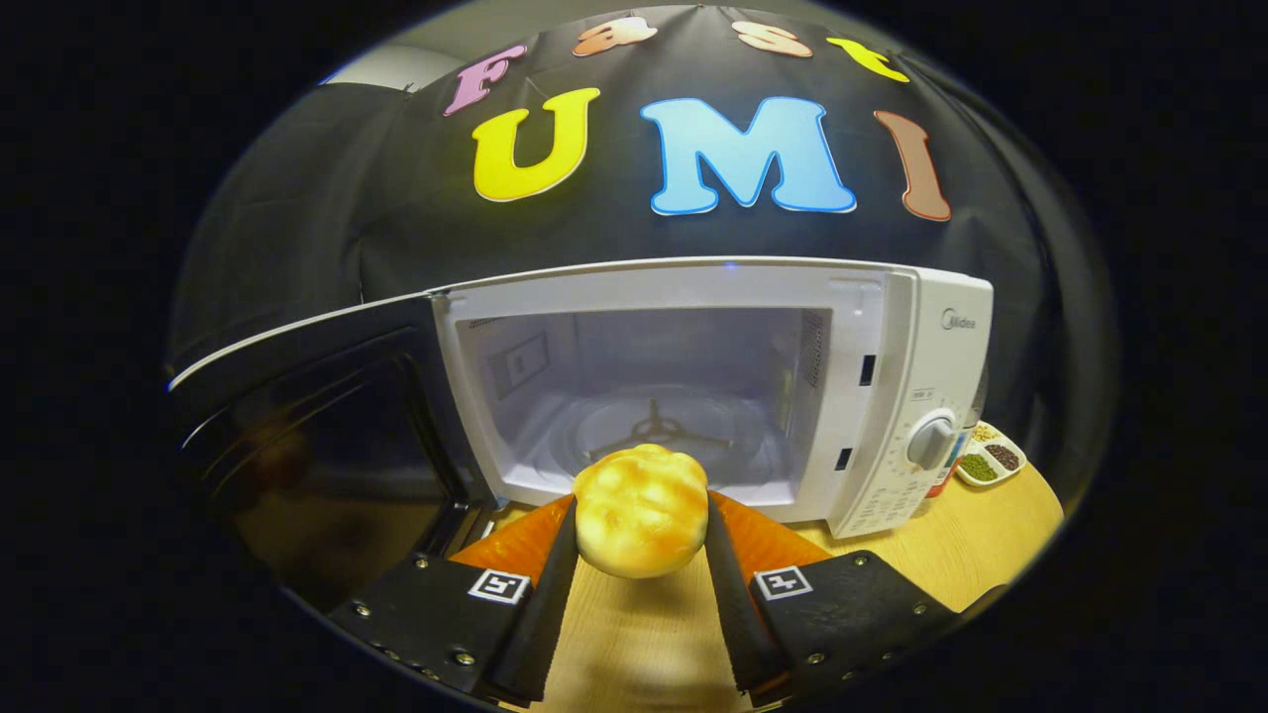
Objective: Open the microwave, put the food inside, and close the microwave door.
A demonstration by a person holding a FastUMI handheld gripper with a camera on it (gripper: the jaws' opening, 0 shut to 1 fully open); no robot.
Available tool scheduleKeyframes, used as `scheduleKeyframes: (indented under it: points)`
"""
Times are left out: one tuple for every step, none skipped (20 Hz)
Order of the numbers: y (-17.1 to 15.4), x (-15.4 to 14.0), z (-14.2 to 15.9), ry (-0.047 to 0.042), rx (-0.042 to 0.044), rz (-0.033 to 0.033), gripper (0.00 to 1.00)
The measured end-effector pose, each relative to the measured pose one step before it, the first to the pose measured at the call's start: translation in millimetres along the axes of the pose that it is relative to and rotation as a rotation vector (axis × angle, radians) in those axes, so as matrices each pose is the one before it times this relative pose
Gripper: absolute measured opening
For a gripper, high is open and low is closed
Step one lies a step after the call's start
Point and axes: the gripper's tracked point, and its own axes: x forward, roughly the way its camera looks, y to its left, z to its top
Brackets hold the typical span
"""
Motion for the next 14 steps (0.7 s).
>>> scheduleKeyframes:
  points:
    - [-2.37, 10.92, 3.12, -0.00601, 0.01033, -0.00856, 0.68]
    - [-1.76, 11.35, 1.53, -0.00173, 0.00631, -0.01337, 0.68]
    - [-1.27, 10.11, 0.59, 0.00236, 0.00220, -0.01006, 0.68]
    - [0.40, 12.53, 0.11, 0.00599, 0.00307, -0.00658, 0.68]
    - [0.55, 10.32, 1.53, 0.00209, 0.00095, -0.00460, 0.68]
    - [0.27, 10.23, 1.61, 0.00147, 0.00339, -0.00466, 0.68]
    - [0.91, 10.25, 1.10, 0.00422, 0.01015, -0.00421, 0.68]
    - [0.01, 8.31, -1.30, 0.00564, 0.00928, -0.00442, 0.68]
    - [0.49, 9.03, -1.86, 0.00455, 0.01259, -0.01176, 0.68]
    - [1.67, 4.89, -3.16, 0.00397, 0.00243, -0.00537, 0.68]
    - [2.30, 7.04, -0.27, -0.00236, -0.00543, -0.00181, 0.68]
    - [1.11, 4.31, 1.68, -0.00780, -0.01272, -0.00806, 0.68]
    - [-0.07, 2.45, -0.80, -0.00432, -0.01710, -0.00816, 0.68]
    - [2.46, 2.66, -2.20, 0.00205, -0.00757, 0.00142, 0.68]
